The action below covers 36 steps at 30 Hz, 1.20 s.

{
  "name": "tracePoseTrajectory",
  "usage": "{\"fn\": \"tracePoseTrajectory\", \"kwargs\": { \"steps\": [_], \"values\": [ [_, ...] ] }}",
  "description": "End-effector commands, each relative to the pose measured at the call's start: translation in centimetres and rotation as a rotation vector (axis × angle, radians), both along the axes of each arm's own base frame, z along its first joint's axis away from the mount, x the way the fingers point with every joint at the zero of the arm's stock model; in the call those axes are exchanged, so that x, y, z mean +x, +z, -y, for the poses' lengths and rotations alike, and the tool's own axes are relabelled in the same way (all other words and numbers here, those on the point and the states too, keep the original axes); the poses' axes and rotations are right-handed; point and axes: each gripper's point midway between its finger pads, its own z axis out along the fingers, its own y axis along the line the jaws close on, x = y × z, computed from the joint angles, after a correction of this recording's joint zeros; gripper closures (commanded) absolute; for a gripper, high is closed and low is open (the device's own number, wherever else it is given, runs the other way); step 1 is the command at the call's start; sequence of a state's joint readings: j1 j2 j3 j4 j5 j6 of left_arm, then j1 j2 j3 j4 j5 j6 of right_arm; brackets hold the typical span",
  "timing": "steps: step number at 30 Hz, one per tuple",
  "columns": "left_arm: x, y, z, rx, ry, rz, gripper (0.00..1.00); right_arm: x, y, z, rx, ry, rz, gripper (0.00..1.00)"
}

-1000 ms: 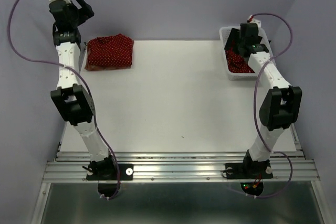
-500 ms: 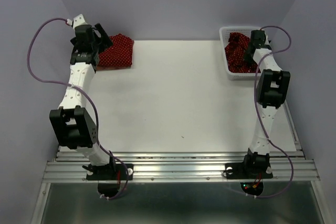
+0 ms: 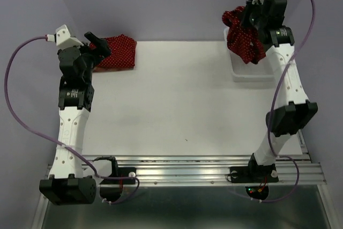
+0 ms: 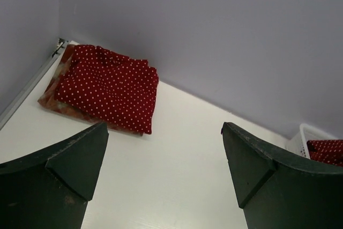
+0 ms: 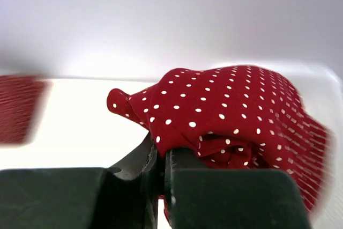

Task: Fold and stack the skirts
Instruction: Grab the skirt from the pile, then move the skirt to the center of the board

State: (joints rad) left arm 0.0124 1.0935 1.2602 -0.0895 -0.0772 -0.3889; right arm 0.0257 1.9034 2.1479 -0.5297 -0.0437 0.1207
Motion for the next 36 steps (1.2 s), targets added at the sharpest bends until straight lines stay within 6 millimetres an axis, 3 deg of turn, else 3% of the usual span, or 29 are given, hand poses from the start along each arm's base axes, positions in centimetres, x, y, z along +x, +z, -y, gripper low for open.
{"fn": "tracePoseTrajectory", "kwargs": {
  "steps": [1, 2, 4, 6, 7, 8, 9, 10, 11, 13, 14, 16, 17, 19, 20, 21, 23, 24, 27, 32, 34, 36],
  "values": [
    [-0.9, -2.3, 1.2, -0.047, -0.047, -0.030, 0.01, -8.6, 10.9, -11.6, 0.019, 0.424, 0.268, 0.98],
    [-1.2, -2.8, 1.2, -0.056, -0.044, -0.038, 0.01, -9.4, 9.4, -12.4, 0.041, 0.473, 0.236, 0.95],
    [-1.9, -4.0, 1.1, -0.083, -0.032, -0.054, 0.01, -12.8, 9.6, -15.0, 0.108, 0.641, 0.243, 0.94],
    [-2.3, -5.4, 1.0, -0.120, -0.015, -0.074, 0.01, -15.1, 10.3, -15.9, 0.134, 0.723, 0.274, 0.93],
    [-2.3, -5.9, 1.1, -0.131, -0.013, -0.083, 0.01, -15.2, 9.9, -15.6, 0.147, 0.698, 0.269, 0.91],
    [-2.3, -6.7, 1.1, -0.156, -0.003, -0.101, 0.01, -14.3, 7.6, -14.7, 0.170, 0.613, 0.223, 0.83],
    [-2.3, -7.4, 1.1, -0.168, 0.000, -0.119, 0.01, -14.1, 6.6, -14.1, 0.176, 0.562, 0.205, 0.78],
    [-2.2, -8.4, 1.2, -0.181, 0.004, -0.153, 0.01, -14.3, 5.9, -13.1, 0.182, 0.499, 0.193, 0.62],
    [-2.2, -9.4, 1.2, -0.197, 0.010, -0.180, 0.01, -13.9, 2.2, -12.4, 0.211, 0.427, 0.102, 0.50],
    [-2.3, -11.2, 1.3, -0.254, 0.036, -0.236, 0.01, -12.9, -1.9, -9.5, 0.197, 0.229, 0.016, 0.39],
    [-2.3, -12.7, 1.2, -0.272, 0.050, -0.276, 0.01, -13.3, -4.8, -8.5, 0.210, 0.145, -0.078, 0.24],
    [-2.7, -15.1, 1.3, -0.288, 0.063, -0.353, 0.01, -13.5, -9.5, -5.4, 0.153, -0.038, -0.185, 0.14],
    [-3.0, -16.0, 1.3, -0.295, 0.073, -0.383, 0.01, -13.9, -11.0, -4.7, 0.136, -0.078, -0.218, 0.00],
    [-4.0, -19.7, 1.2, -0.294, 0.096, -0.488, 0.01, -15.1, -13.9, -3.8, 0.111, -0.126, -0.285, 0.00],
    [-4.3, -20.7, 1.3, -0.296, 0.097, -0.519, 0.01, -15.7, -14.1, -3.9, 0.112, -0.114, -0.289, 0.00],
    [-4.9, -22.3, 1.4, -0.305, 0.103, -0.572, 0.01, -16.5, -15.6, -4.5, 0.119, -0.078, -0.328, 0.00],
    [-5.6, -24.3, 1.8, -0.319, 0.096, -0.630, 0.01, -17.4, -16.6, -5.6, 0.139, -0.008, -0.349, 0.00],
    [-6.3, -25.9, 2.9, -0.316, 0.072, -0.678, 0.01, -17.7, -16.4, -6.0, 0.152, 0.016, -0.336, 0.00],
    [-8.1, -29.8, 3.0, -0.307, 0.114, -0.798, 0.01, -18.8, -17.7, -8.2, 0.187, 0.135, -0.358, 0.00],
    [-9.5, -34.8, 3.9, -0.300, 0.108, -0.971, 0.01, -18.6, -19.1, -11.7, 0.208, 0.248, -0.385, 0.00],
    [-9.6, -35.8, 4.2, -0.295, 0.102, -0.994, 0.01, -17.6, -18.8, -12.3, 0.197, 0.262, -0.378, 0.00],
    [-9.7, -36.8, 4.5, -0.287, 0.098, -1.021, 0.01, -16.8, -20.2, -13.6, 0.178, 0.277, -0.408, 0.00]
  ]
}}
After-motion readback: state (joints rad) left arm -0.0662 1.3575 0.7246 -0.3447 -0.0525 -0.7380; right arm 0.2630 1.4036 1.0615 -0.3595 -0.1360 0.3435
